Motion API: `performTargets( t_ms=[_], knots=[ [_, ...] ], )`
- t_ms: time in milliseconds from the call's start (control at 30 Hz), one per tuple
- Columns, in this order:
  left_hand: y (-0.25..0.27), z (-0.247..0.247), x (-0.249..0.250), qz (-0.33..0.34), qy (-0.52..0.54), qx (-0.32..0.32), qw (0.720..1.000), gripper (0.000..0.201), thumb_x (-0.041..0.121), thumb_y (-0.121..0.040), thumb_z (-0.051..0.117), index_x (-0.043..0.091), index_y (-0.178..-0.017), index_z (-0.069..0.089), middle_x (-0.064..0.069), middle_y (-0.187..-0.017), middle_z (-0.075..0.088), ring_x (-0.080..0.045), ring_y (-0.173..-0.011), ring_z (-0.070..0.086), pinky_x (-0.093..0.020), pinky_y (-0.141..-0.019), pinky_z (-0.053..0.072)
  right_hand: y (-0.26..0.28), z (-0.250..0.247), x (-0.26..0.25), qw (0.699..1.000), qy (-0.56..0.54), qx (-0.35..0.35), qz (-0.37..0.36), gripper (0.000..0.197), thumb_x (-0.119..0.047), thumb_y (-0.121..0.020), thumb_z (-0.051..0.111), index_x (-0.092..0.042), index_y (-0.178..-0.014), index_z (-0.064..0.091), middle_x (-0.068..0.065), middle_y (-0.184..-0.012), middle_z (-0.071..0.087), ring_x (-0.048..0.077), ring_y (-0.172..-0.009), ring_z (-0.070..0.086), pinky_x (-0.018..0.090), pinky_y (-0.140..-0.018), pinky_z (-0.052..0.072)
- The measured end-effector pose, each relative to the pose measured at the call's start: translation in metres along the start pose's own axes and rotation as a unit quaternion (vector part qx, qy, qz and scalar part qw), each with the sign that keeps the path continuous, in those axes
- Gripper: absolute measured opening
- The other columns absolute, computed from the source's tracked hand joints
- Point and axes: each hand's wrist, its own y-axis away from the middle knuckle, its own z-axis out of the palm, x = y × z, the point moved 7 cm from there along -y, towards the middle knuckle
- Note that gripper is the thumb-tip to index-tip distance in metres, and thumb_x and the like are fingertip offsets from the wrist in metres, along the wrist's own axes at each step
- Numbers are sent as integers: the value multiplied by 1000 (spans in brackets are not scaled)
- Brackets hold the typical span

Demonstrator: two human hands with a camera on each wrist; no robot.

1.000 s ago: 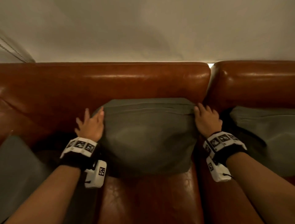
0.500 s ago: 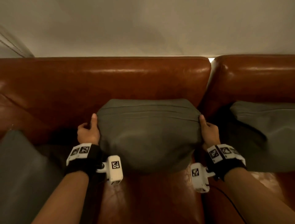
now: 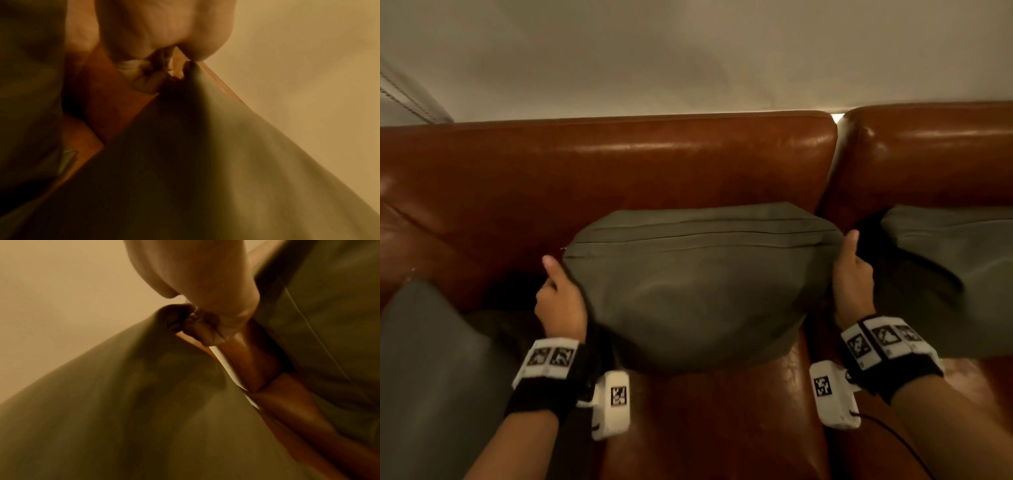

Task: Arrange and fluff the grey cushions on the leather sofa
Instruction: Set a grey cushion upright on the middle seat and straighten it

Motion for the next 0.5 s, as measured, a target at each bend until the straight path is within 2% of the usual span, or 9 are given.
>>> performTargets(
  t_ms=[67,133,167,233,333,400,433,467,500],
  knots=[
    [11,4,-7,12,-15,-11,1000,74,59,-97,20,0,-123,58,-25,-128,55,-42,-120,49,-45,-103,36,14,2,-1,999,21,-2,-41,66,-60,-99,24,-11,-128,57,12,-123,57,31,-118,52,41,-101,40],
    [15,9,-11,32,-20,-5,999,70,55,-99,23,0,-112,63,-26,-119,60,-41,-113,52,-44,-99,38,24,6,-1,997,21,7,-72,58,-50,-103,25,-7,-123,58,11,-112,57,28,-111,53,35,-93,38],
    [14,12,-12,36,-16,-5,999,68,53,-99,25,-1,-106,65,-26,-115,61,-41,-110,54,-44,-97,39,23,10,3,997,22,13,-67,56,-47,-103,25,-6,-122,57,11,-113,57,28,-111,53,35,-93,38],
    [12,18,-17,25,-27,-19,999,66,52,-99,29,-3,-100,65,-27,-112,61,-41,-106,54,-41,-94,39,18,18,15,999,33,6,-38,55,-47,-103,26,-7,-126,56,16,-127,58,33,-120,52,39,-100,38],
    [9,19,-18,17,-22,-21,999,65,49,-99,31,-7,-103,64,-29,-113,60,-42,-107,53,-40,-91,39,16,22,19,999,27,-20,-31,56,-49,-103,27,-10,-130,55,12,-131,56,31,-123,51,39,-103,36],
    [10,11,-14,16,-20,2,1000,66,50,-100,28,-7,-112,61,-31,-120,57,-45,-112,51,-43,-95,38,17,13,14,998,17,-33,-43,55,-54,-101,27,-17,-125,58,5,-117,57,24,-115,54,39,-101,40],
    [10,4,-11,15,-13,30,999,64,48,-101,26,-5,-119,57,-31,-124,55,-46,-116,49,-44,-97,37,17,4,9,998,5,-38,-51,53,-58,-99,26,-22,-116,61,3,-107,58,25,-106,58,40,-95,46],
    [11,-4,-8,14,2,67,998,60,46,-101,27,-4,-123,52,-31,-128,52,-45,-119,48,-43,-98,36,15,-9,6,998,-8,-29,-57,51,-60,-98,26,-23,-103,61,4,-93,59,25,-91,62,39,-82,52],
    [15,-12,-3,19,20,105,994,54,42,-102,30,-4,-124,48,-30,-130,51,-43,-120,47,-41,-97,35,13,-26,3,998,-16,-17,-61,50,-58,-99,27,-20,-93,59,5,-79,57,23,-73,60,35,-66,52]
  ],
)
